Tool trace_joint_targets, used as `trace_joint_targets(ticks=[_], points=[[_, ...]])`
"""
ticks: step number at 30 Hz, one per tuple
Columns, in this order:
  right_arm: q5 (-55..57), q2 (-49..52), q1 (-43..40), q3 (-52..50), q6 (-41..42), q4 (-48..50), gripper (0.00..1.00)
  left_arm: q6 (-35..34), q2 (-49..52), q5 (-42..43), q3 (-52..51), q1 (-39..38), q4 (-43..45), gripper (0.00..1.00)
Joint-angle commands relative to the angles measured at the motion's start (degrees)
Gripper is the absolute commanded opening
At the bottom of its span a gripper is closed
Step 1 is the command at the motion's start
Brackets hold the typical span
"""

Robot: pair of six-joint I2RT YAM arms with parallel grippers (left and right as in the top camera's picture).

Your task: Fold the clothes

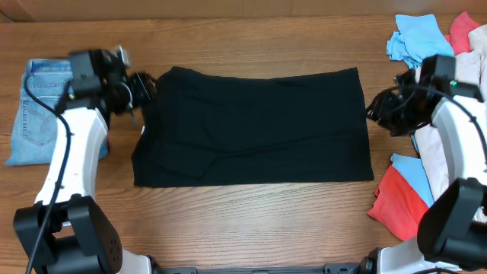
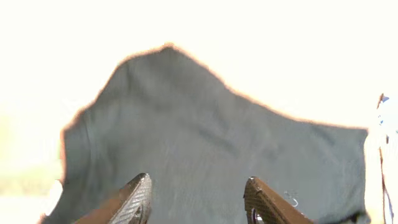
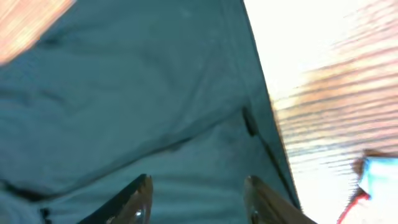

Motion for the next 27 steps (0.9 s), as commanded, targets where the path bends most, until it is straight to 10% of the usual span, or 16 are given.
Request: trace_joint_targets(ticks=[1, 17, 27], points=[[0.1, -1.8, 0.5, 4.6, -2.2, -3.0, 0.54, 4.0, 3.3, -2.9, 7.1, 0.0, -1.4, 0.54], [1.2, 10.6, 1.8, 23.5, -6.2, -6.9, 0.81, 6.4, 28.3, 6.0, 33.1, -0.1, -13.9, 0.61], [1.6, 28.1, 3.0, 27.9, -6.7, 7.8, 0.81, 6.4, 33.8, 9.6, 33.5, -1.5, -14.5, 0.65]])
